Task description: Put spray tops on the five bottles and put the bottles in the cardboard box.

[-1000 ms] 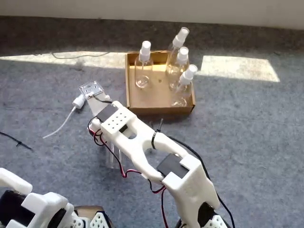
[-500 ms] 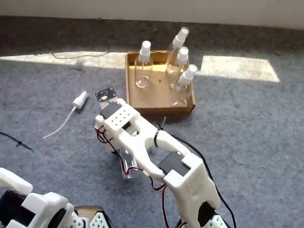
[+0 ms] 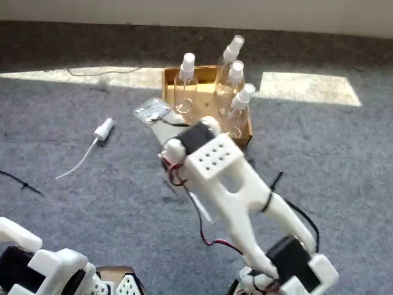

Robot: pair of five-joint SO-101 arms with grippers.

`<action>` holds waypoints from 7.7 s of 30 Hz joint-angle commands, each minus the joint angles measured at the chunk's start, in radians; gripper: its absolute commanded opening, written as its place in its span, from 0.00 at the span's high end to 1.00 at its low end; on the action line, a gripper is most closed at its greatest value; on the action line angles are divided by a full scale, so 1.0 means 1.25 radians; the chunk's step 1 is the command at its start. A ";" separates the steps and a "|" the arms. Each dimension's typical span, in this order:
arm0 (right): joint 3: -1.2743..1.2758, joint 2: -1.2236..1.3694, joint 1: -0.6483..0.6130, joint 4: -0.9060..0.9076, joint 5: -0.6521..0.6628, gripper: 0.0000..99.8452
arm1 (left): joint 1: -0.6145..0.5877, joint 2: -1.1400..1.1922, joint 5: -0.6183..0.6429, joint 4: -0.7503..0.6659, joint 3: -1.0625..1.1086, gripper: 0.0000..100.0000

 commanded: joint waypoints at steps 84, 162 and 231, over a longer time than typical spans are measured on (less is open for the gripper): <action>0.077 0.382 0.968 -0.349 0.319 0.84 | -0.001 -0.012 -0.006 0.047 -0.006 0.70; 0.785 -0.757 0.084 -0.731 0.222 0.99 | 0.749 0.353 0.135 1.057 -1.165 0.97; 1.070 -0.757 -0.035 -1.255 -0.007 0.99 | 1.238 -0.802 0.601 0.075 -0.010 0.98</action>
